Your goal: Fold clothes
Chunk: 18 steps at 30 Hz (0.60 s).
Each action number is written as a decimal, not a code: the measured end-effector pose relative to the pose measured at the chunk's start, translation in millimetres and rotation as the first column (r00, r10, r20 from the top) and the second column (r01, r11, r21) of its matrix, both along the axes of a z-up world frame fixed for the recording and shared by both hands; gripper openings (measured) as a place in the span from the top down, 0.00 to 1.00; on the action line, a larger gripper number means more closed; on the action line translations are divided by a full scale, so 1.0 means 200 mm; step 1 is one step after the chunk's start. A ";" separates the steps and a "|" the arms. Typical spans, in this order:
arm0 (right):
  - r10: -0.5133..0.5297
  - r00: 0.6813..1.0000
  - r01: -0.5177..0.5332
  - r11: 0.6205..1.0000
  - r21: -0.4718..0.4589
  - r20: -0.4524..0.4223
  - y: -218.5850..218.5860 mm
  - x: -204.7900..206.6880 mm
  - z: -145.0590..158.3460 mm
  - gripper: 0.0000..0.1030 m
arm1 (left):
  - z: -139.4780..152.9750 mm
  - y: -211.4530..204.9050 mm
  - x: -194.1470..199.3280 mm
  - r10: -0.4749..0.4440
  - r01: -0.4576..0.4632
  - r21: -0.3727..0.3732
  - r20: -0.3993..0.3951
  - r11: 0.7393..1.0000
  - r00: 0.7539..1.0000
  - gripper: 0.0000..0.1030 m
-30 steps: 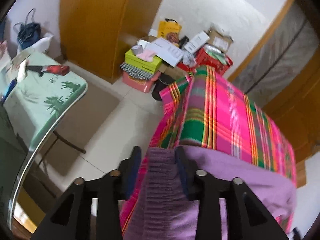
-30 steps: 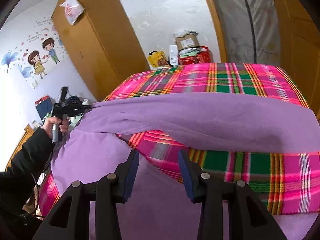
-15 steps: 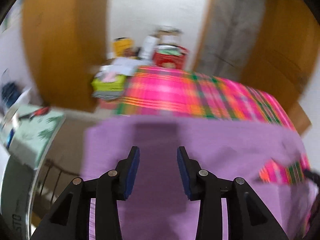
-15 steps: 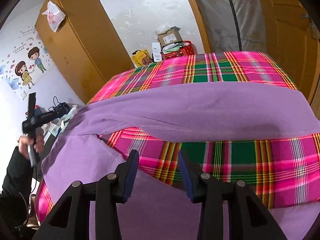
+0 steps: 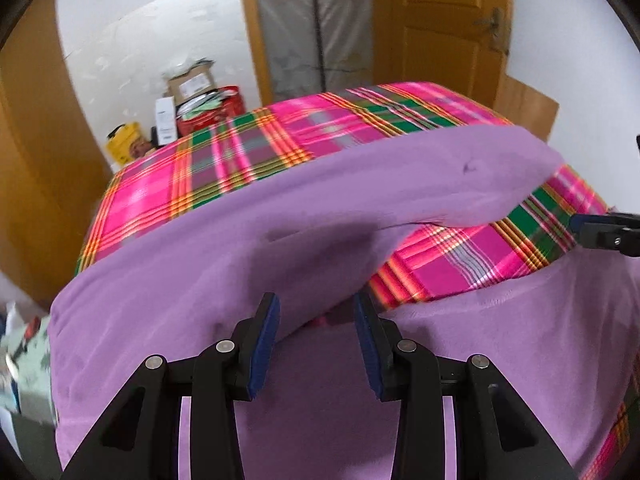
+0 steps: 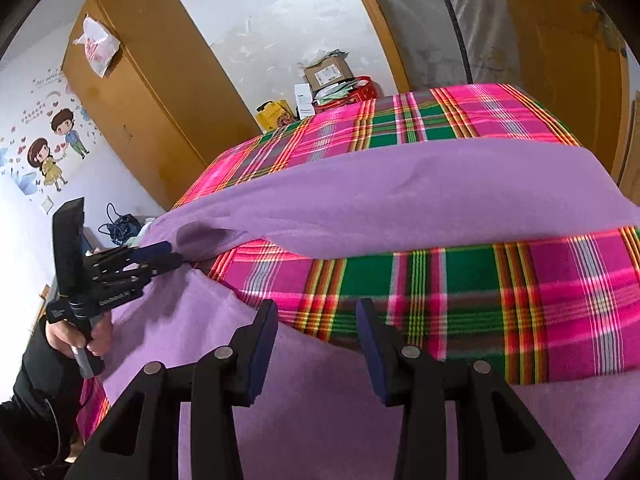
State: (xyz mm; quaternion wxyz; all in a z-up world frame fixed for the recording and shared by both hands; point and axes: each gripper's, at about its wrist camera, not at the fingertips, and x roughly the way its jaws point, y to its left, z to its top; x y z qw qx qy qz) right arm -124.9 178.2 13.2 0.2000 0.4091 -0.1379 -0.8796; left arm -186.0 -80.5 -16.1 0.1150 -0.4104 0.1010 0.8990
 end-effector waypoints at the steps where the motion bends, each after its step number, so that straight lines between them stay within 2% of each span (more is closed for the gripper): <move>1: -0.002 1.000 0.002 1.000 -0.004 0.001 0.01 0.00 0.00 0.60 | -0.02 0.02 -0.02 -0.005 0.005 -0.012 0.010 1.000 1.000 0.61; 4: -0.004 1.000 0.004 1.000 -0.016 0.002 0.02 0.01 -0.01 0.60 | -0.07 0.06 -0.08 -0.028 0.030 -0.048 0.047 0.998 0.999 0.60; 8: -0.009 1.000 0.009 1.000 -0.025 0.004 0.04 0.01 -0.02 0.60 | -0.08 0.10 -0.11 -0.058 0.060 -0.072 0.027 0.996 0.998 0.58; 9: -0.011 1.000 0.011 1.000 -0.026 0.004 0.04 0.01 -0.02 0.60 | -0.08 0.10 -0.11 -0.056 0.058 -0.064 0.028 0.996 0.998 0.61; 10: -0.013 1.000 0.013 1.000 -0.027 0.006 0.04 0.01 -0.03 0.60 | -0.08 0.10 -0.11 -0.059 0.061 -0.055 0.030 0.997 0.998 0.74; 12: -0.016 1.000 0.016 0.999 -0.031 0.008 0.05 0.01 -0.03 0.60 | -0.08 0.11 -0.10 -0.067 0.068 -0.066 0.027 0.995 0.997 0.87; 14: -0.019 1.000 0.019 0.999 -0.035 0.011 0.06 0.01 -0.03 0.60 | -0.08 0.13 -0.10 -0.074 0.076 -0.077 0.025 0.994 0.997 0.91; 18: -0.025 1.000 0.025 0.999 -0.040 0.010 0.08 0.01 -0.04 0.60 | -0.04 0.08 -0.07 -0.112 0.113 -0.006 0.032 0.994 0.993 0.94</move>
